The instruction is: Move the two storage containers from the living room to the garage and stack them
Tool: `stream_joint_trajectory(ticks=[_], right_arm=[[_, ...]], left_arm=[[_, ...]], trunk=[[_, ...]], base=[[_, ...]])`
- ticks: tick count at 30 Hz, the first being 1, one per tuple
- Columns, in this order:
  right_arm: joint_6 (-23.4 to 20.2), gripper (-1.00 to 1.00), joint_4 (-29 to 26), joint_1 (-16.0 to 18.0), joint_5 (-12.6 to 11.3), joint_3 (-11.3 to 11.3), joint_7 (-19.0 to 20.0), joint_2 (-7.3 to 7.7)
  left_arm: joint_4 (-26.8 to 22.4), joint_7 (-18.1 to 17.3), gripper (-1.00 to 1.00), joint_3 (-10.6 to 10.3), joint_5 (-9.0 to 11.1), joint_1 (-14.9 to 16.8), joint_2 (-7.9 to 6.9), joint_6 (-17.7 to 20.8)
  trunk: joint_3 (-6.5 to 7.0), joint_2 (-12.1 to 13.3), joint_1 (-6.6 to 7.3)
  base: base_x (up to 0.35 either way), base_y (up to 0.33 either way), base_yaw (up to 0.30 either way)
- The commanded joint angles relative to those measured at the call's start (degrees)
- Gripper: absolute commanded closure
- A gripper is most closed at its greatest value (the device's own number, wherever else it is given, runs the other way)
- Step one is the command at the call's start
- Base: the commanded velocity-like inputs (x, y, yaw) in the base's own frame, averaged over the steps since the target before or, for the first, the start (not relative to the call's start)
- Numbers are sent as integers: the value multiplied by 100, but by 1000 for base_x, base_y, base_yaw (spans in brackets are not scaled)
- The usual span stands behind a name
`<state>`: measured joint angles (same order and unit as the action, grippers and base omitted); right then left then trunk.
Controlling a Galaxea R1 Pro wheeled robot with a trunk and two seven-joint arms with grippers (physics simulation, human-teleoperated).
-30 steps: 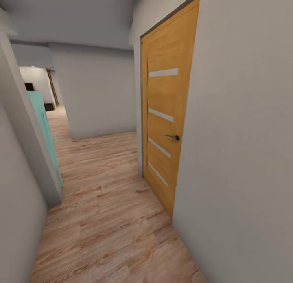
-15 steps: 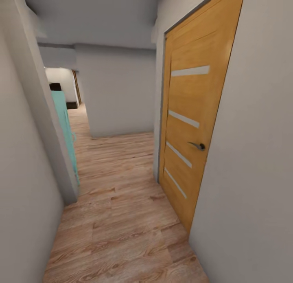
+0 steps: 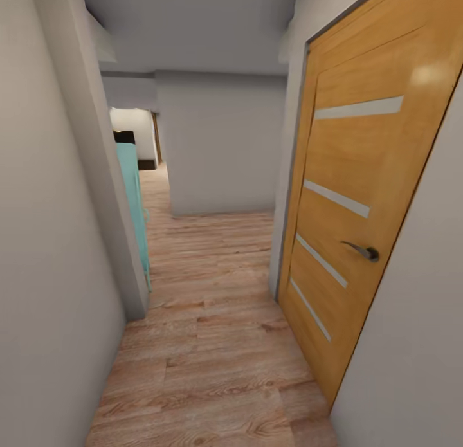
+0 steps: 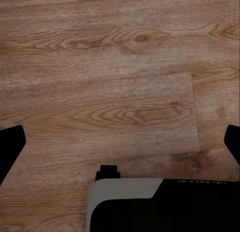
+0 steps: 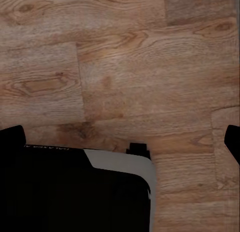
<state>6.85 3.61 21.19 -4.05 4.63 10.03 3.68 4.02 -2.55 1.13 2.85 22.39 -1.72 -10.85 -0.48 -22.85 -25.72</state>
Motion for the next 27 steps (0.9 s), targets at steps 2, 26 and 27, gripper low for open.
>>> stream_joint_trajectory(ticks=[2,26,27], right_arm=[[45,-100,26,8,-44,48,23,1],[414,-100,10,8,-62,35,-68,1],[549,-100,12,8,-70,33,-80,1]], left_arm=[[24,-27,-100,10,31,11,-2,-40],[-20,-20,-100,-9,39,11,62,40],[-7,-21,-100,-5,33,11,46,14]], trunk=[[-5,-7,-6],[-5,-7,-6],[-5,-7,-6]], base=[[326,0,292],[326,0,293],[316,0,298]])
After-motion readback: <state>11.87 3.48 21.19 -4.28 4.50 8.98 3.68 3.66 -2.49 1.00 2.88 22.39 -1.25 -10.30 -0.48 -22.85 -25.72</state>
